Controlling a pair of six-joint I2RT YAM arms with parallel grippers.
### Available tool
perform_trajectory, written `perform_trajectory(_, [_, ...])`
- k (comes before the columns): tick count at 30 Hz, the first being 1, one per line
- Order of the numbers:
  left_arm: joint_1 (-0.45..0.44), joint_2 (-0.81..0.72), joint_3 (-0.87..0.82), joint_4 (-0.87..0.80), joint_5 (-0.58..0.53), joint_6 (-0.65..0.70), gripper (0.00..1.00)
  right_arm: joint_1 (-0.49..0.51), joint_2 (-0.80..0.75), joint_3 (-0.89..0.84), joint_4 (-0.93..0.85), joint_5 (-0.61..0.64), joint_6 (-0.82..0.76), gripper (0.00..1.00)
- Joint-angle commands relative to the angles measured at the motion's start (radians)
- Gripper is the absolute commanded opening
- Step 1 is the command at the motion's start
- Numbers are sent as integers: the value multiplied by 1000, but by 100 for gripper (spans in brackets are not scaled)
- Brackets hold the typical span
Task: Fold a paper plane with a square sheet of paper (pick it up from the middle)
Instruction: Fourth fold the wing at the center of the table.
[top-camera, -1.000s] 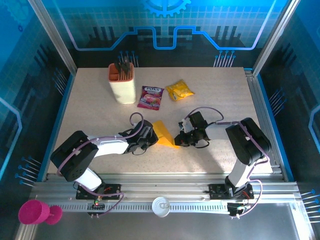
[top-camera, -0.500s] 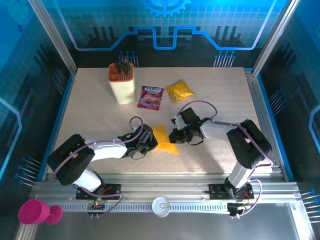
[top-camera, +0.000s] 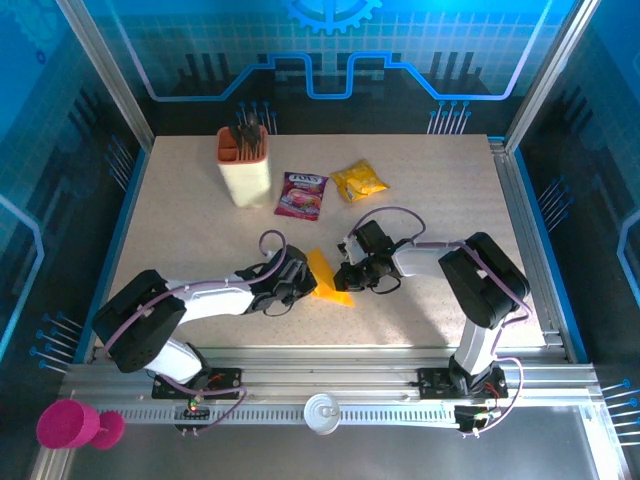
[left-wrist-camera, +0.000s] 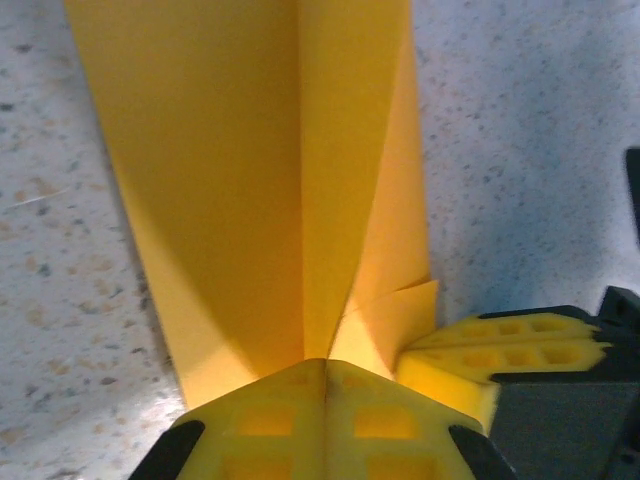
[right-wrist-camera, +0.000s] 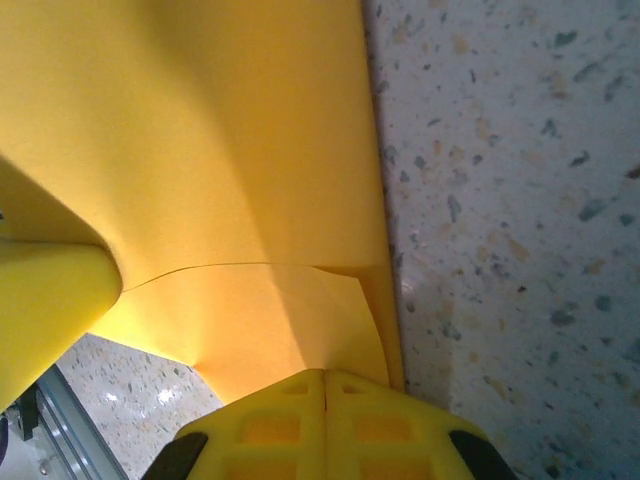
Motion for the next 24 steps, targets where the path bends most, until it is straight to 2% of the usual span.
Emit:
perform_trajectory(1, [-8, 5, 57, -24, -4, 24, 0, -3, 58, -37, -36, 71, -17, 0])
perform_trajectory(11, [-5, 45, 136, -44, -13, 27, 0, -15, 33, -32, -49, 44, -27, 0])
perform_trajectory(18, [-6, 36, 106, -45, -13, 17, 0, -41, -157, -2, -124, 35, -65, 1])
perform_trajectory(24, [-6, 27, 95, -54, -5, 11, 0, -6, -287, -40, -141, 127, -140, 8])
